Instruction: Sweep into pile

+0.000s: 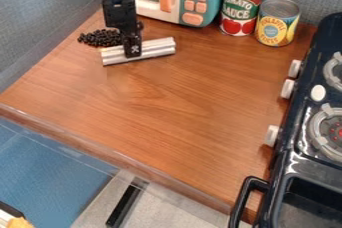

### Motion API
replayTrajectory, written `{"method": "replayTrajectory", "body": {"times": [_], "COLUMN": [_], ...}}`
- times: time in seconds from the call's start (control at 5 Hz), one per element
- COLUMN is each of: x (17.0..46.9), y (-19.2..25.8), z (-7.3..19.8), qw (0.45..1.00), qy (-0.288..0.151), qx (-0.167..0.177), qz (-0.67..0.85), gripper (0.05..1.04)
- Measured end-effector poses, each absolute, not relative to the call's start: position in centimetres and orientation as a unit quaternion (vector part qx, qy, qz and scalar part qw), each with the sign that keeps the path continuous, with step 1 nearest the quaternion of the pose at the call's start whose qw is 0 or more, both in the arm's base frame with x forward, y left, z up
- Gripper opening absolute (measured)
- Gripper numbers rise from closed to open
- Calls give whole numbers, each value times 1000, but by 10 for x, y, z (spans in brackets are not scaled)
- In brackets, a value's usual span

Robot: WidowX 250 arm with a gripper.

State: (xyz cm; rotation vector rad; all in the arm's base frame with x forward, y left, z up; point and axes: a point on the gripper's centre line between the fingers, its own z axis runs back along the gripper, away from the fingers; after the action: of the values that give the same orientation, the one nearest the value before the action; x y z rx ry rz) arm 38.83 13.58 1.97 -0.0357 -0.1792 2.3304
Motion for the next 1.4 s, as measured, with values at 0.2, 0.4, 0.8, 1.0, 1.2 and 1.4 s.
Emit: {"method": "replayTrajectory", "body": {"times": [0.2,0.4,0.8,1.0,1.2,1.4], "x": [395,400,403,394,380,361], "y": [146,153,155,151,144,133], "z": [20,21,21,21,22,31], "qw": [382,373,372,372,382,397], "qy": [-77,-82,-84,-73,-52,-32], "qx": [-11,-10,-8,-19,-26,-36], "qz": [921,924,925,925,922,917], "gripper": [364,364,364,364,364,364]}}
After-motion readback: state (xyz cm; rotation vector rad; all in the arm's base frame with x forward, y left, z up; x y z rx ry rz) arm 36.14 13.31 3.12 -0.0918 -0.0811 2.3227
